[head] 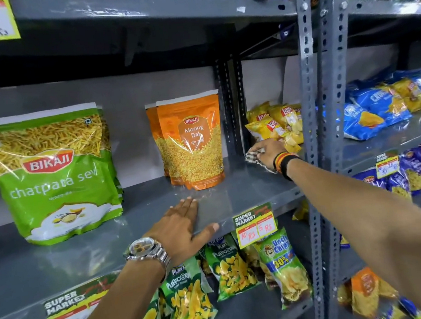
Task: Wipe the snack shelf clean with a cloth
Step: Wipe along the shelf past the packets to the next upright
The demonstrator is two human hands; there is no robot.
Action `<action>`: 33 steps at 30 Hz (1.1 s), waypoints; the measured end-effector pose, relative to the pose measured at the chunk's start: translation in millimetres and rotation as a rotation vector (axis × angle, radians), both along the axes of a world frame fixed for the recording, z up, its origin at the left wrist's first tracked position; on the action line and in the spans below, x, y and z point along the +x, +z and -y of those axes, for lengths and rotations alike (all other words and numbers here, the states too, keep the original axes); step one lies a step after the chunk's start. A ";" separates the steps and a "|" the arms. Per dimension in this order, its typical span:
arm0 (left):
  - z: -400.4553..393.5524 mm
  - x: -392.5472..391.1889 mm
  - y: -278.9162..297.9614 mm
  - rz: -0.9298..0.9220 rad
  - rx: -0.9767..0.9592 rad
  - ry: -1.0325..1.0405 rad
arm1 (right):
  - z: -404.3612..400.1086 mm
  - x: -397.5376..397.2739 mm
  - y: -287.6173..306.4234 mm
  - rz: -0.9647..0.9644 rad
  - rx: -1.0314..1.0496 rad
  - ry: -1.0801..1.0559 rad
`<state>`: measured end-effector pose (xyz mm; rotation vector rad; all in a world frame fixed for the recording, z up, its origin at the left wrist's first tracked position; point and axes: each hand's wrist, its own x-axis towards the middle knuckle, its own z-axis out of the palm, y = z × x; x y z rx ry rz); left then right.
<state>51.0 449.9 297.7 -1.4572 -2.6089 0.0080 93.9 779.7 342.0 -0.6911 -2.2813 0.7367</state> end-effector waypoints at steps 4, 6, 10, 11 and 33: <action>-1.9 -4.6 -2.1 0.005 0.009 -0.006 | -27.0 -47.1 -15.3 0.193 0.057 0.007; -2.0 -5.7 -1.9 0.013 0.016 -0.002 | -29.1 -64.2 -15.8 0.275 0.101 0.067; -1.1 -5.1 -1.8 0.004 0.026 -0.009 | -14.2 -54.6 -4.6 0.302 0.114 0.224; -0.6 -5.1 -2.1 0.004 0.028 -0.011 | -9.8 -47.1 -4.3 0.306 0.108 0.262; -0.6 -12.6 -10.5 0.035 0.072 -0.026 | -25.9 -75.4 0.7 0.176 0.050 0.074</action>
